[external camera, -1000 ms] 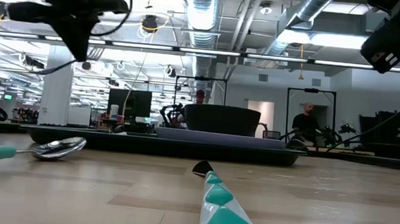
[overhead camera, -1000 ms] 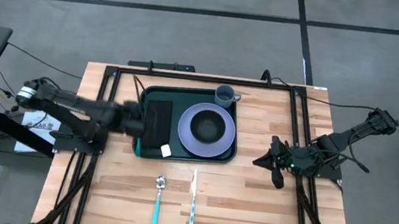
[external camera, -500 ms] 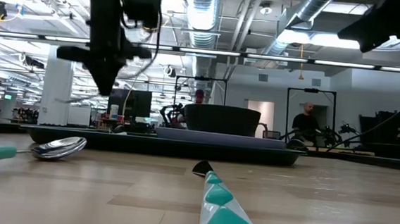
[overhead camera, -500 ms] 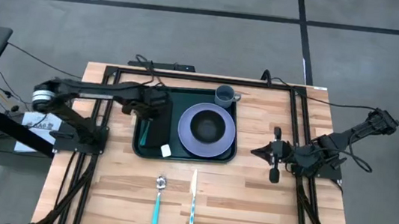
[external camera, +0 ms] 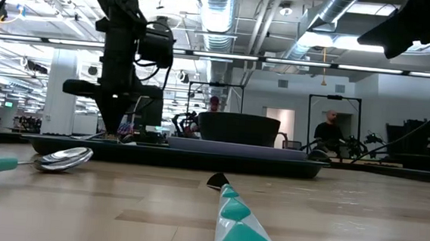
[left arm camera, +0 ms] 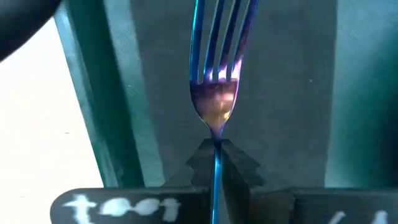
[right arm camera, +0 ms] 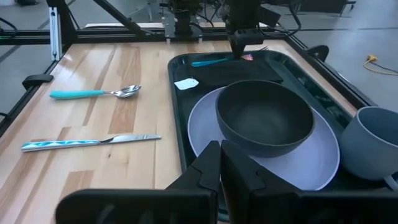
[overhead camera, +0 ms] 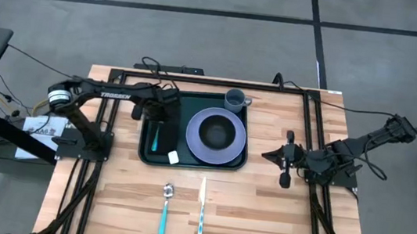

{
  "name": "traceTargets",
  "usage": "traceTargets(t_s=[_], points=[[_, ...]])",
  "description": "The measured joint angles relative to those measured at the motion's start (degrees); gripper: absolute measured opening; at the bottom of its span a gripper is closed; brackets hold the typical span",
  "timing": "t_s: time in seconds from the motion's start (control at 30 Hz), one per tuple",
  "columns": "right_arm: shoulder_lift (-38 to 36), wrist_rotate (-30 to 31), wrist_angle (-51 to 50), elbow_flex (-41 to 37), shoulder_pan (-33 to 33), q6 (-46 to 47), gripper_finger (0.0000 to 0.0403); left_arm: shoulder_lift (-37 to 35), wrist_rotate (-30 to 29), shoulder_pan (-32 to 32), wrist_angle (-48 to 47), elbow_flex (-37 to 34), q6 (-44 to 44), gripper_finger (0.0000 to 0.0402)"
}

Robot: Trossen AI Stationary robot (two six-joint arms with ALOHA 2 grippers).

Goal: Set up tray
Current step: Put the blue fork on top of the black napkin on the black serving tray

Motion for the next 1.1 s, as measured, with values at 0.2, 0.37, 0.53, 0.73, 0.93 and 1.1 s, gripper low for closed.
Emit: traceTargets(t_s=[0.2, 0.37, 0.53, 0.73, 0.93, 1.1], points=[[0.0, 0.0, 0.0, 0.0, -0.3, 0.0, 0.0005, -2.5, 1.9, 2.8, 2.9, -3.1, -0.7, 0.0000], [0.0, -0.2, 0.0, 0.0, -0.4, 0.0, 0.0005, -2.7, 3.9, 3.9, 6.2, -5.7, -0.8, 0.0000], [0.0, -0.2, 0.0, 0.0, -0.4, 1.0, 0.0005, -2.7, 2.7, 4.2, 8.6, -7.4, -1.0, 0.0000], [0.0, -0.2, 0.0, 0.0, -0.4, 1.0, 0.0005, -2.7, 1.5, 4.2, 8.8, -7.4, -0.2, 0.0000], [0.0, -0.2, 0.0, 0.0, -0.4, 1.0, 0.0005, -2.7, 1.2, 4.2, 8.8, -7.4, 0.3, 0.0010], [0.0, -0.2, 0.0, 0.0, -0.4, 1.0, 0.0005, -2.7, 1.0, 4.2, 8.4, -7.4, 0.2, 0.0037]])
